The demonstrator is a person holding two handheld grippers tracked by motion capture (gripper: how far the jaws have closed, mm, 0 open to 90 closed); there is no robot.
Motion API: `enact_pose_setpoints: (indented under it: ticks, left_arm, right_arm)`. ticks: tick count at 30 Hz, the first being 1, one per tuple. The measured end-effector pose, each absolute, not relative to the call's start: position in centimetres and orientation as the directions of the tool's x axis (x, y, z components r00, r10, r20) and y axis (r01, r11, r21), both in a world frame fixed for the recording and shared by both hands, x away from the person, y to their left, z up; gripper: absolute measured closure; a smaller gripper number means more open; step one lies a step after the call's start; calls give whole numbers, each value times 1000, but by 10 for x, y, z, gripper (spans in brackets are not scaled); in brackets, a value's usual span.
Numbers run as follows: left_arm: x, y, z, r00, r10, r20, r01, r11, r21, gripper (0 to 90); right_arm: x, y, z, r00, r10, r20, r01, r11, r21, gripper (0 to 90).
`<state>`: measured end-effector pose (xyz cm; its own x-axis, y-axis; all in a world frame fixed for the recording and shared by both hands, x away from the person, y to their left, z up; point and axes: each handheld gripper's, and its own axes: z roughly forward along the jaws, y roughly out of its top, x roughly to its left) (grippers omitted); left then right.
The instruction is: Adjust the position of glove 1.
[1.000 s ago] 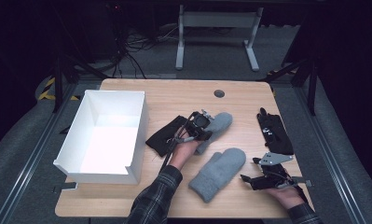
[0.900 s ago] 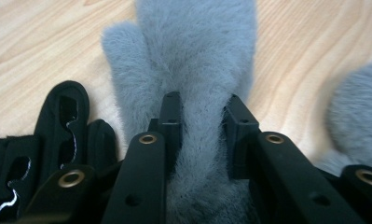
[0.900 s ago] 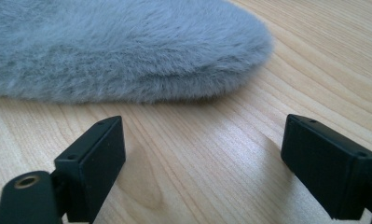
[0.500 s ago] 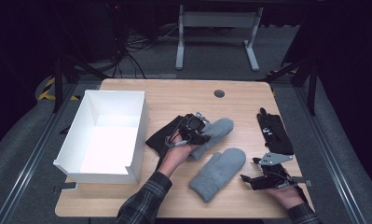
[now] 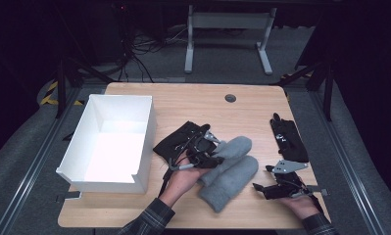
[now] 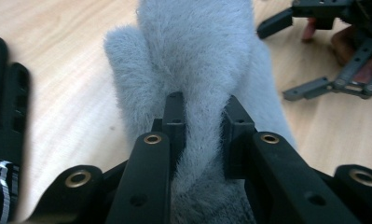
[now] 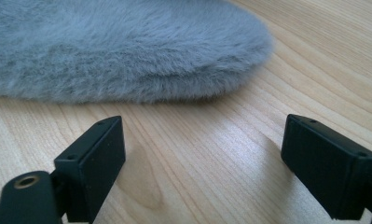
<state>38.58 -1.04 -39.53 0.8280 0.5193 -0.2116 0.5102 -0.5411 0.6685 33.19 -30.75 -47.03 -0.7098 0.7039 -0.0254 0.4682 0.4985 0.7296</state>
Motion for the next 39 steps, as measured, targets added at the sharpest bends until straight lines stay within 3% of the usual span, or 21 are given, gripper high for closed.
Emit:
enact_pose_setpoints:
  ticks: [17,19,24,28,30,32,34,36,39]
  left_arm:
    - [357,-43,-400,834,512,-203,506,-566,651,738]
    - [356,-48,-407,837,511,-196,506,-584,635,694]
    - [358,-46,-406,853,478,-208,485,-582,652,418]
    - [358,-40,-399,863,468,-191,458,-565,687,351]
    - [358,-31,-393,869,460,-180,439,-552,708,359]
    - [359,-18,-388,869,469,-160,425,-538,728,449]
    - [361,-6,-390,862,483,-154,429,-534,728,615]
    - [362,5,-397,849,501,-167,457,-538,708,709]
    - [362,16,-410,840,507,-195,484,-537,691,783]
  right_arm:
    - [332,-307,-470,-710,704,-25,468,498,730,138]
    - [332,-307,-470,-710,704,-26,468,499,730,138]
    - [332,-307,-470,-710,704,-25,468,498,730,138]
    - [332,-307,-469,-710,704,-24,475,503,722,156]
    - [333,-306,-463,-715,699,-13,489,513,705,212]
    - [330,-306,-457,-718,696,-5,480,501,720,321]
    - [326,-305,-452,-729,684,15,473,488,734,523]
    - [324,-302,-450,-747,664,34,472,494,730,687]
    - [323,-295,-451,-767,640,46,470,513,718,824]
